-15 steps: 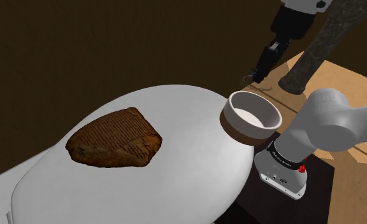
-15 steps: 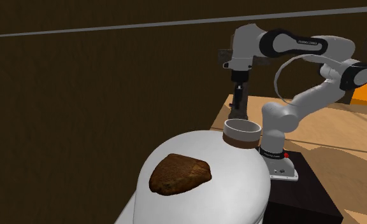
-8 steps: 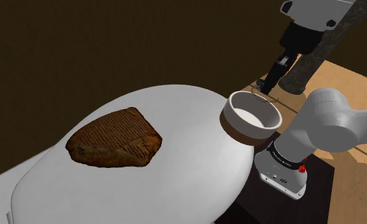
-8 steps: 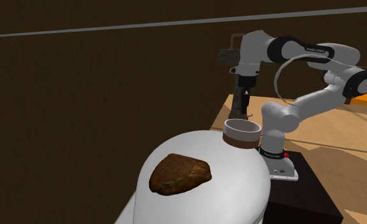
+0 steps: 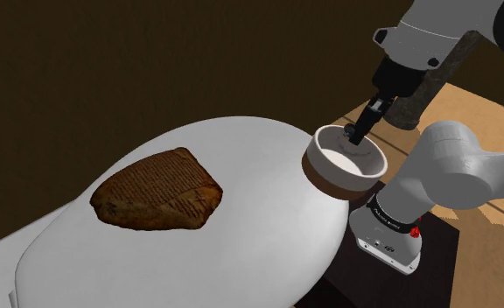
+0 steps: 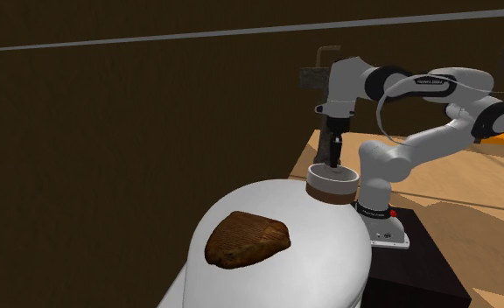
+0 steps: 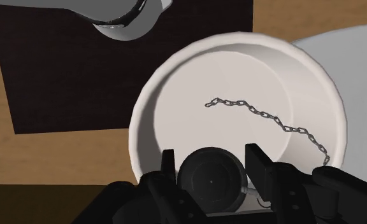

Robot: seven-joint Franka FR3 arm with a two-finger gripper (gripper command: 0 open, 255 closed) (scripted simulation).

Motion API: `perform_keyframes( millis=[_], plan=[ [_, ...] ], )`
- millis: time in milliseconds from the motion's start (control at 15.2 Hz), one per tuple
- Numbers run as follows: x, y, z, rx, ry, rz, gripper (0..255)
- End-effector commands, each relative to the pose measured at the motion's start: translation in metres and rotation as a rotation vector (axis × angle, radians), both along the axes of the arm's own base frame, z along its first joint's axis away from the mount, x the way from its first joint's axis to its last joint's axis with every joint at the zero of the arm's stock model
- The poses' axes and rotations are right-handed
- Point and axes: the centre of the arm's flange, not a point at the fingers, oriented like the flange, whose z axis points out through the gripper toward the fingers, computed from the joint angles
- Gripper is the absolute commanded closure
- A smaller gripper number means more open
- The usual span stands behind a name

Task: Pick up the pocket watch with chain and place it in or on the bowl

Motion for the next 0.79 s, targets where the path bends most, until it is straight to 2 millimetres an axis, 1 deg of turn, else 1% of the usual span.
perform_keyframes(
  millis=[0,528,594,726],
  plan=[
    [-0.0001,0.0007,-0.0122,0.000,0.000,0.000,255],
    [0.0000,0.0007,-0.0122,0.000,0.000,0.000,255],
    [0.0000,0.0007,-0.0122,0.000,0.000,0.000,0],
    [0.0000,0.0007,-0.0122,0.000,0.000,0.000,0]
  ],
)
